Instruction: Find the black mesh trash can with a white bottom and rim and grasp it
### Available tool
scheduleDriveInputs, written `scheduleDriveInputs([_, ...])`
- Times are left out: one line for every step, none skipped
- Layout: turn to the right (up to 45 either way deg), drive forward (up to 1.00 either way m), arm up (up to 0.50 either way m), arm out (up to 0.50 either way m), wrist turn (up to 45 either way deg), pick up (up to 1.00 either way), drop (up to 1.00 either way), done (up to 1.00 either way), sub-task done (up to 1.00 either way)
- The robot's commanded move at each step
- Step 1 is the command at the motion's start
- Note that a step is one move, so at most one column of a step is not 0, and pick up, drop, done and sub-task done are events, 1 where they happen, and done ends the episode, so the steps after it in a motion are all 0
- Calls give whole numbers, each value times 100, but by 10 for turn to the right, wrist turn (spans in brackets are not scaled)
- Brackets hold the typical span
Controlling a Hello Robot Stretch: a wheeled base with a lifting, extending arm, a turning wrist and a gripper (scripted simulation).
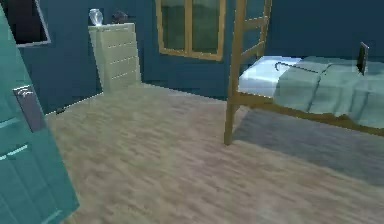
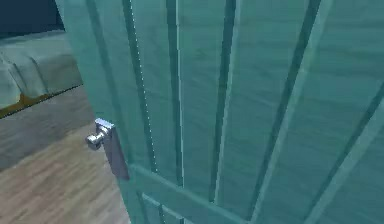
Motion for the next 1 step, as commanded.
scheduleDriveInputs([-450, 0, 0, 0, 0, 0, 0, 0, 0])
